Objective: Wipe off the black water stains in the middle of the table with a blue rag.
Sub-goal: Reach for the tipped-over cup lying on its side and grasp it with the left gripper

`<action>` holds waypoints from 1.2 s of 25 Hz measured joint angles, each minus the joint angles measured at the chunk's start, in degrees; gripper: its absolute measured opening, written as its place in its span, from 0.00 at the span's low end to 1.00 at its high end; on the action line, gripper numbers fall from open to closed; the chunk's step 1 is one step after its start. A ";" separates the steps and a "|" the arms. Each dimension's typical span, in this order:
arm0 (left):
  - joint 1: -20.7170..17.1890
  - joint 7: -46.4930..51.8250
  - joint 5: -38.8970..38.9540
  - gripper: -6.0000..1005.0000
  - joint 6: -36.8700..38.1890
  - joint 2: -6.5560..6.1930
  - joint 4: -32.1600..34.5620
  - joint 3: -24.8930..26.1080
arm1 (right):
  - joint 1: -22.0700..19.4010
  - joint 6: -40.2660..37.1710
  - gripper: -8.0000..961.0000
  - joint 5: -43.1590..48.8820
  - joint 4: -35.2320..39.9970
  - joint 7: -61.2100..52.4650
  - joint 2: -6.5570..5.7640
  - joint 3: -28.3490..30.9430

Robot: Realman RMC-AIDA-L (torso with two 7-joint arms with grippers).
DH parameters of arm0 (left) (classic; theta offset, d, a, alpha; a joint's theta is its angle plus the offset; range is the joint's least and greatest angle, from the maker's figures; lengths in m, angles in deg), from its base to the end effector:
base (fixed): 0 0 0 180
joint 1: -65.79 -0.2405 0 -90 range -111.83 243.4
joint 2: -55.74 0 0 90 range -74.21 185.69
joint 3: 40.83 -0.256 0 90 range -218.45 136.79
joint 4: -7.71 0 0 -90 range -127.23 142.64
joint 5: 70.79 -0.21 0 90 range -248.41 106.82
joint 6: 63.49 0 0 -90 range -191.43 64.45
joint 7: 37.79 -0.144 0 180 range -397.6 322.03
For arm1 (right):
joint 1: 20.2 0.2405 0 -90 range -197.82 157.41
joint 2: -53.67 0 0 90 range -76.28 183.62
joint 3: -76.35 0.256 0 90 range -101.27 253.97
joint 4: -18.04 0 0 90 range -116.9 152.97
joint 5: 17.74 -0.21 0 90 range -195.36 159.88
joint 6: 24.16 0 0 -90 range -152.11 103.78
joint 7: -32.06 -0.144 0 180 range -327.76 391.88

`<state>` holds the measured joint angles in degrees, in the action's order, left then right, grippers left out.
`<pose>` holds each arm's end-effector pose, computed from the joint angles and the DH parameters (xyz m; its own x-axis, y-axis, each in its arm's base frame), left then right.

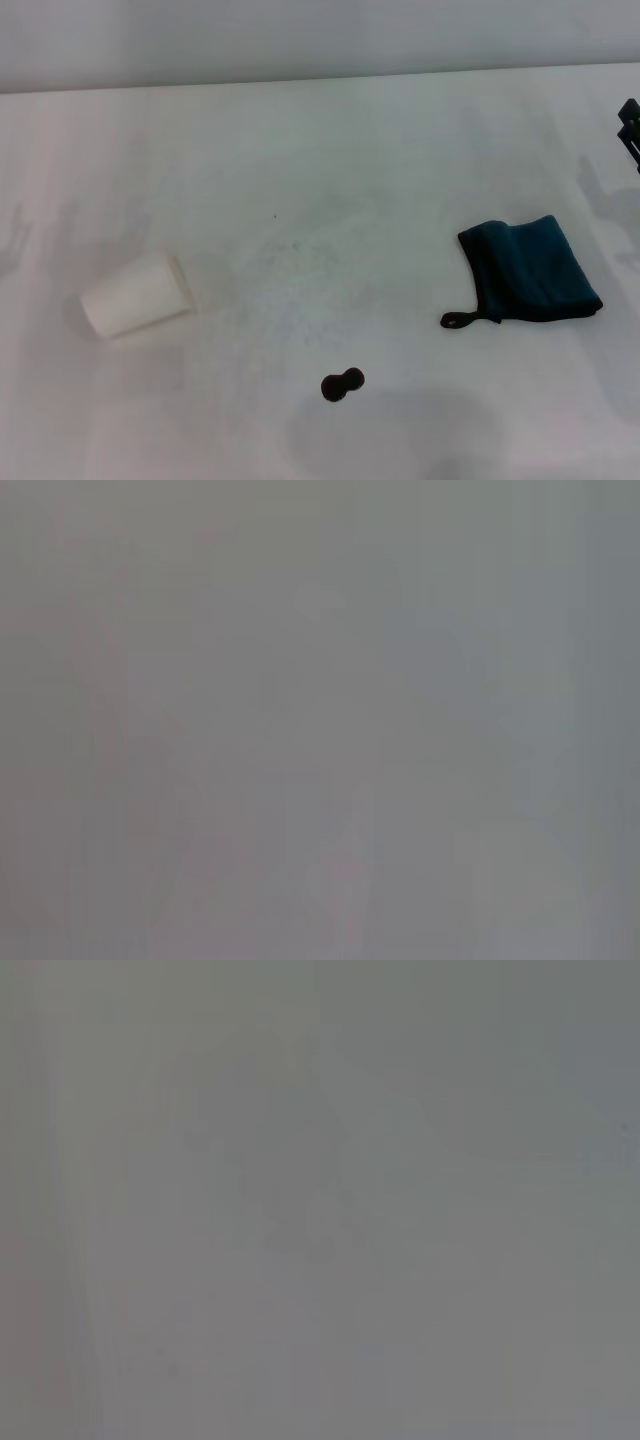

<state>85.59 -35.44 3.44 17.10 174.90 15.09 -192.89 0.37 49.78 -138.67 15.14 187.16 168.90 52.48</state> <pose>-0.3465 0.2871 0.0086 0.7493 -0.1723 0.6394 0.6479 -0.0090 -0.7617 0.3869 0.2864 0.0283 0.5968 -0.0055 -0.8023 -0.8015 -0.0490 -0.5959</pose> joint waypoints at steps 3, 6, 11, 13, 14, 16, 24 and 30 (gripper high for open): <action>-0.31 0.00 -0.08 0.87 0.00 0.05 0.23 -0.05 | 0.03 -0.50 0.78 0.00 0.00 0.23 0.00 0.15; -0.59 0.01 -0.03 0.87 0.00 0.12 0.31 -0.07 | 0.08 -0.69 0.78 -0.01 0.15 0.31 0.00 0.15; -0.78 0.12 -0.10 0.87 -0.46 0.18 0.41 -0.07 | 0.14 -0.69 0.78 -0.03 0.28 0.00 0.00 0.15; -0.74 0.28 -0.14 0.87 -0.51 0.19 0.43 -0.11 | 0.24 -0.69 0.78 -0.03 0.25 0.01 0.00 0.14; -0.70 0.30 -0.17 0.87 -0.53 0.19 0.43 -0.13 | 0.31 -0.66 0.78 -0.03 0.24 0.02 0.00 0.11; -0.65 0.33 -0.20 0.87 -0.58 0.19 0.44 -0.17 | 0.35 -0.47 0.78 -0.03 0.23 0.01 0.00 0.11; -1.05 1.91 2.08 0.87 -0.62 0.26 1.44 0.58 | 0.29 -0.48 0.78 -0.30 0.06 -0.11 0.00 0.15; -0.66 7.94 3.10 0.87 -1.36 -0.12 1.35 0.69 | 0.26 -1.34 0.78 -0.46 0.00 -0.15 0.00 0.15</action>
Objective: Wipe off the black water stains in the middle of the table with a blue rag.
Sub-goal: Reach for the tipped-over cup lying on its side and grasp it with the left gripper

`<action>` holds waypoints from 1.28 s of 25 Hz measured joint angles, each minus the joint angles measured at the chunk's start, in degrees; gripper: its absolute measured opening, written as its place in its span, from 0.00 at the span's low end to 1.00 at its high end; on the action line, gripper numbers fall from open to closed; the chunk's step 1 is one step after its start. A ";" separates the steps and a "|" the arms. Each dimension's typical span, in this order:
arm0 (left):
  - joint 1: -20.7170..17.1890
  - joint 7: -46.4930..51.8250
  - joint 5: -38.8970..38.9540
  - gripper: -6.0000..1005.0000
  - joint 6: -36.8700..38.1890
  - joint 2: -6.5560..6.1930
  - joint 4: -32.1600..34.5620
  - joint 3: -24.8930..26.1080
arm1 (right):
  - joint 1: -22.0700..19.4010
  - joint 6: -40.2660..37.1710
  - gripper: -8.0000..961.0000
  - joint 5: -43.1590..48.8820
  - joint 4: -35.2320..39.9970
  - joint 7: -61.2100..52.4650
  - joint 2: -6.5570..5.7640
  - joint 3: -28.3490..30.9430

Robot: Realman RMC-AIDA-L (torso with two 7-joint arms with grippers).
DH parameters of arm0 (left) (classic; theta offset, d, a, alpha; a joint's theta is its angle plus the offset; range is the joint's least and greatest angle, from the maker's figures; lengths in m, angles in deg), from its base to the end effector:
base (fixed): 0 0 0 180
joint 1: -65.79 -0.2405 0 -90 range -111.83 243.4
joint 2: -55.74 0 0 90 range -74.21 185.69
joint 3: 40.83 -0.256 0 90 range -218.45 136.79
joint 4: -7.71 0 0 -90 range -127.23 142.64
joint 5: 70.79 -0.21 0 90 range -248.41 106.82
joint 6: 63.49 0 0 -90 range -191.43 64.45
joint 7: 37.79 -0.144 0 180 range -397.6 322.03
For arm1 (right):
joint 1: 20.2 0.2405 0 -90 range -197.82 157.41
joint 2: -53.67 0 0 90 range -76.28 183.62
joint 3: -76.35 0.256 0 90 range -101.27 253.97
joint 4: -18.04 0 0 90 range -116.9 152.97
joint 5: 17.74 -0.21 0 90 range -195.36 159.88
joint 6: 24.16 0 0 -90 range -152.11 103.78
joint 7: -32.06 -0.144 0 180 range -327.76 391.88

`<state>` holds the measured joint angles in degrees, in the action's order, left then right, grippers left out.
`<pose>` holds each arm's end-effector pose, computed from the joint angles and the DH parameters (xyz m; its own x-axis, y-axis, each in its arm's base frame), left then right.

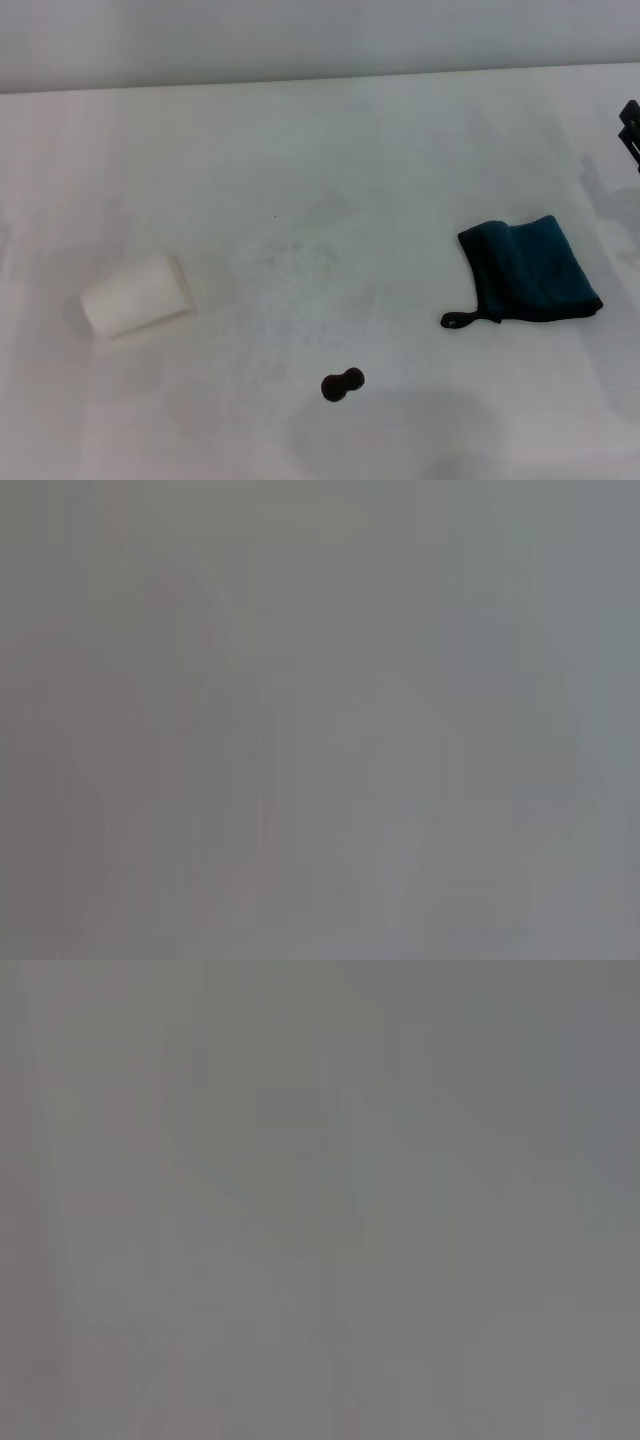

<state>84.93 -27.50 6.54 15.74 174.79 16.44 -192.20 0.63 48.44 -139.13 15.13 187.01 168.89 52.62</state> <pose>-0.3542 0.2850 0.0115 0.6309 -0.1574 0.7598 0.7723 0.0331 -0.6344 0.3892 0.2882 0.0280 0.5928 -0.0200 -0.8051 -0.8052 -0.0337 -0.5920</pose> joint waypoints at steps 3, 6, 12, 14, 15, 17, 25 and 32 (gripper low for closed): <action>1.11 2.16 -1.41 0.87 -2.92 -0.19 -0.86 -0.48 | 0.10 -0.92 0.78 -0.04 -0.03 0.00 0.00 0.00; 2.25 4.47 -5.02 0.87 -4.57 -0.37 -2.63 -0.90 | 0.22 -1.68 0.78 -0.04 -0.34 0.01 0.00 0.00; 7.49 14.81 -16.92 0.88 -7.56 -0.58 -10.74 -1.04 | 0.29 -2.33 0.78 -0.08 -0.25 -0.01 0.00 0.00; 9.26 17.13 -20.63 0.88 -7.67 -0.57 -12.89 -1.04 | 0.28 -2.41 0.78 -0.08 -0.07 -0.01 0.00 0.00; 10.17 18.29 -22.49 0.88 -7.73 -0.57 -13.99 -1.02 | 0.27 -2.42 0.78 -0.08 0.03 -0.01 0.00 0.00; 11.62 20.65 -25.68 0.88 -7.75 -0.57 -15.96 -1.04 | 0.26 -2.40 0.78 -0.08 0.10 -0.02 0.00 0.00; 15.90 35.64 -31.65 0.88 -4.33 -0.49 -28.04 -8.85 | 0.14 -2.39 0.78 -0.08 0.35 -0.04 0.00 0.09; 19.66 50.20 -40.10 0.88 4.55 -0.50 -45.09 -11.64 | -0.29 -2.41 0.78 -0.07 0.45 -0.04 0.00 0.71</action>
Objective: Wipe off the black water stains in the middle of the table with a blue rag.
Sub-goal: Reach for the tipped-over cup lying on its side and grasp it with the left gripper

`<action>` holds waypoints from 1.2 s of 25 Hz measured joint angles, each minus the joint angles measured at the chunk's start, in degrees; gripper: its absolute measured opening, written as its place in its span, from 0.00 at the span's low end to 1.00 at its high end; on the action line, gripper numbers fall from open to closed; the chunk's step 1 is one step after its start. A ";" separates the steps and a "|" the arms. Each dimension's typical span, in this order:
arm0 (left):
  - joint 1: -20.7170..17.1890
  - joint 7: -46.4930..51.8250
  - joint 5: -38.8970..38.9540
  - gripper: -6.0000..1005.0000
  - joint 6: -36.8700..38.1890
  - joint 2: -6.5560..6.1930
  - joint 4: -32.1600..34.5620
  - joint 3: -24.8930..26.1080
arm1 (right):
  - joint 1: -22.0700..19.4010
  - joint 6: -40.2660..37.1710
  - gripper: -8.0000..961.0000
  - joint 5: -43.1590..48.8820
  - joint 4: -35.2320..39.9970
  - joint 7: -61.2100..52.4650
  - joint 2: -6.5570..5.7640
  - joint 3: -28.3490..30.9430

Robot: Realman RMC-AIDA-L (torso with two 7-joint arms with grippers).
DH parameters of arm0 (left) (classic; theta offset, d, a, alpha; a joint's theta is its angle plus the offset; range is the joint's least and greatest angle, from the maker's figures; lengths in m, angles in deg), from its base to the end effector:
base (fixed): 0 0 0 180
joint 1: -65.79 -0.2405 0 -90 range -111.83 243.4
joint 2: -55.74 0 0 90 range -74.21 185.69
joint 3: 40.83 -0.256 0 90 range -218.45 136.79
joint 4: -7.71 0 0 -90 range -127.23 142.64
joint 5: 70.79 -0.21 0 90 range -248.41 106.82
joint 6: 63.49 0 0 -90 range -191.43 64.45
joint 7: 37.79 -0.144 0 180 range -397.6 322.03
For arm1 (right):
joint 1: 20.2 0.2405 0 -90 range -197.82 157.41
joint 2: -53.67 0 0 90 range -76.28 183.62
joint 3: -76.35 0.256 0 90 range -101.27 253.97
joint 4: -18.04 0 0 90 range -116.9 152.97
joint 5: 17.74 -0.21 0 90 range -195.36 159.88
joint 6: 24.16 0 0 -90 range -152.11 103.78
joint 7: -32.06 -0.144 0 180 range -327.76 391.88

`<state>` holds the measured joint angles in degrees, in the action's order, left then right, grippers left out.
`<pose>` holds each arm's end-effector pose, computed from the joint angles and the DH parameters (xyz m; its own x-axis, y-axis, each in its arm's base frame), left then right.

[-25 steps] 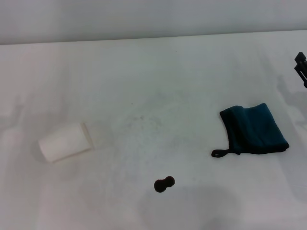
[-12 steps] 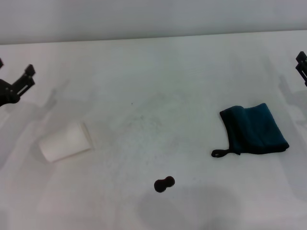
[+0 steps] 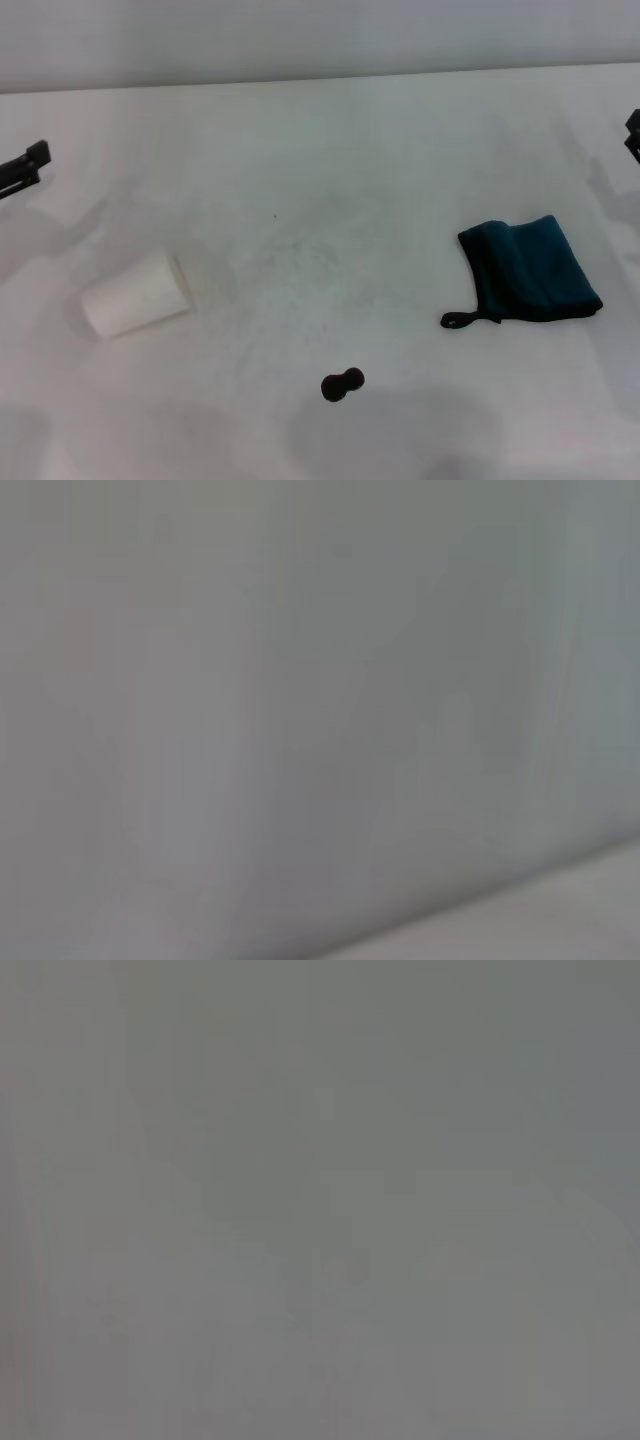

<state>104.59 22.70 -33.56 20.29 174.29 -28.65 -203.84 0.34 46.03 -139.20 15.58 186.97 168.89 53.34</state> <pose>-0.3260 0.3527 0.0565 0.7684 0.2348 0.5953 0.5998 -0.5886 -0.5420 0.3968 0.2871 0.0287 0.5932 -0.0505 -0.8035 -0.8045 -0.0001 -0.5939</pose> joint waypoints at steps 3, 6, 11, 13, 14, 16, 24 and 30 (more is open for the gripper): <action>2.23 4.35 -5.76 0.88 4.43 -0.02 -7.05 -0.04 | -0.12 0.02 0.78 0.00 -0.05 0.01 -0.06 0.70; 4.94 7.27 -11.85 0.88 7.49 -0.03 -13.03 -0.12 | -0.03 -0.04 0.78 0.00 -0.07 0.01 -0.09 0.78; 10.54 7.98 -23.32 0.88 12.11 -0.05 -20.39 -0.16 | 0.38 0.04 0.78 0.00 0.13 0.03 -0.05 0.78; 13.25 7.37 -28.06 0.88 13.40 -0.07 -22.62 -0.21 | 0.42 0.05 0.78 0.00 0.15 0.04 -0.02 0.78; 14.20 7.13 -29.84 0.88 13.68 -0.10 -23.29 -0.21 | 0.43 0.02 0.78 0.00 0.16 0.04 -0.01 0.78; 16.59 6.36 -34.30 0.88 14.33 -0.22 -24.67 -0.25 | 0.44 -0.08 0.78 0.00 0.16 0.04 0.00 0.78; 25.91 6.74 -55.06 0.88 15.96 0.05 -24.99 -0.30 | 0.49 0.09 0.78 0.00 0.17 0.04 0.00 0.77; 29.26 8.28 -61.76 0.88 14.67 0.40 -22.64 -0.29 | 0.55 0.13 0.78 0.00 -0.01 0.04 0.00 0.78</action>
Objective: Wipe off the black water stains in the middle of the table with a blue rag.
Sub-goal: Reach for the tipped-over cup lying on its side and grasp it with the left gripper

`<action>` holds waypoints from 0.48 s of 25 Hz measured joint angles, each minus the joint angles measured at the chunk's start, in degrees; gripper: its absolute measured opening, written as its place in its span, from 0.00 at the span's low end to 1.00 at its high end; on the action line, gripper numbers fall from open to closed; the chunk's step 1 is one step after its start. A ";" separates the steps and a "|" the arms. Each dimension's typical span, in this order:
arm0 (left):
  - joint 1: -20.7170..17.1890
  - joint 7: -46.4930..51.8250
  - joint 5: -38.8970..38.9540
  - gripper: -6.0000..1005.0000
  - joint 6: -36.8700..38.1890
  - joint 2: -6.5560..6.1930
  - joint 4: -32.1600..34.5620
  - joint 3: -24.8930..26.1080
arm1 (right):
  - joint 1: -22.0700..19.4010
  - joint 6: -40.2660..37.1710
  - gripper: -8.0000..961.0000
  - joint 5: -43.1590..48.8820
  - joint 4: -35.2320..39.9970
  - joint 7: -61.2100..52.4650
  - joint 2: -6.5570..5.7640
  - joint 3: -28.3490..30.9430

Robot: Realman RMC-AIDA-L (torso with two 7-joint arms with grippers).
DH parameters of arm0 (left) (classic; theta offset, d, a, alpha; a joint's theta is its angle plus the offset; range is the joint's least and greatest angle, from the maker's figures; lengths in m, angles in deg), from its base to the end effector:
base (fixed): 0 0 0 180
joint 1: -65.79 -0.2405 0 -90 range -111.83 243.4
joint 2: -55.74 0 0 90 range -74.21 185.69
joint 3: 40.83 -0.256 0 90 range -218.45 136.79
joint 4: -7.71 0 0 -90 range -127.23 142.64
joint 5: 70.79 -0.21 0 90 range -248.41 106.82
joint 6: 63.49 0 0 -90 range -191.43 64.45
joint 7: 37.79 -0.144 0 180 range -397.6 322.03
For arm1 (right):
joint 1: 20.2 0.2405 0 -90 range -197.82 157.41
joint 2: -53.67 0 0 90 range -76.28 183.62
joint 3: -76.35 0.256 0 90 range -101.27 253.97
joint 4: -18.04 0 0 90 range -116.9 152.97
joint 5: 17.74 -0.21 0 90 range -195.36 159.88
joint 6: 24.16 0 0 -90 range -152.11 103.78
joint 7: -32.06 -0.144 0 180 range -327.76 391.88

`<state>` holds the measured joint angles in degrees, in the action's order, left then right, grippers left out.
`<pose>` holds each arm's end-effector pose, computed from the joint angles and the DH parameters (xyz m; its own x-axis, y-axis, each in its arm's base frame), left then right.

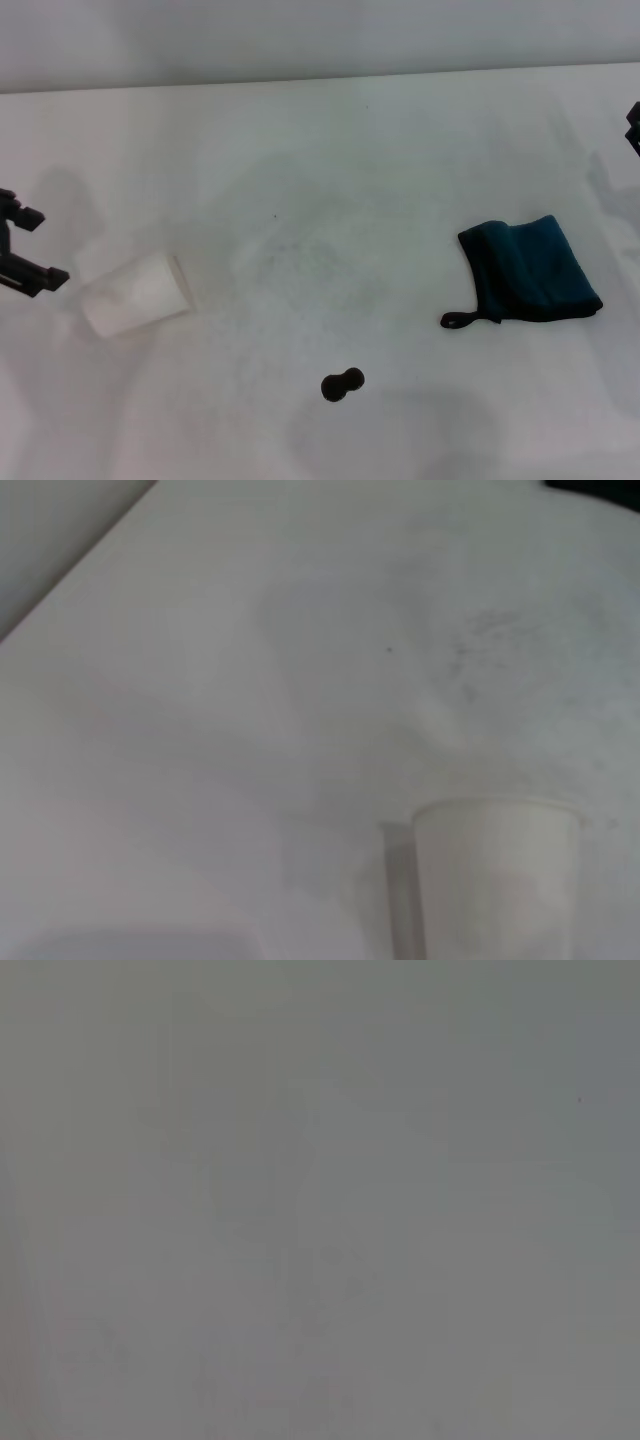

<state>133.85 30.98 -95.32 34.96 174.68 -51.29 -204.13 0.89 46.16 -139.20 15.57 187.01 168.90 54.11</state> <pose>-0.2431 0.3788 0.0807 0.9049 0.3542 -0.2359 0.2896 -0.9187 -0.2685 0.3945 0.2910 0.0303 0.5902 -0.0371 -0.8064 -0.8069 0.0025 -0.5907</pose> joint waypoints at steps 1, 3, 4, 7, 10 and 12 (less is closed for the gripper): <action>0.17 0.01 -0.06 0.88 -0.08 0.02 0.28 0.00 | 0.00 0.01 0.78 0.00 -0.05 0.00 0.00 0.00; 0.45 0.24 -0.15 0.88 -1.07 0.13 1.62 0.01 | 0.00 0.02 0.78 0.00 -0.20 0.00 0.00 0.00; 0.50 0.40 -0.18 0.88 -1.53 0.16 2.20 0.03 | 0.00 0.02 0.78 0.00 -0.24 0.00 0.00 0.00; 0.48 1.39 -0.28 0.88 -3.34 0.25 6.64 0.07 | -0.01 0.02 0.78 0.02 -0.26 0.00 0.00 0.00; 0.33 2.52 -1.59 0.88 -5.91 0.25 11.84 0.08 | -0.04 0.03 0.78 0.16 -0.26 0.00 0.00 0.00; 0.33 3.45 -3.41 0.88 -8.09 0.25 14.74 0.09 | -0.05 0.03 0.78 0.20 -0.20 0.00 0.00 0.00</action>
<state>134.18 34.43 -98.73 26.87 174.93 -36.55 -204.04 0.84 46.19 -139.00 15.37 187.01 168.89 54.11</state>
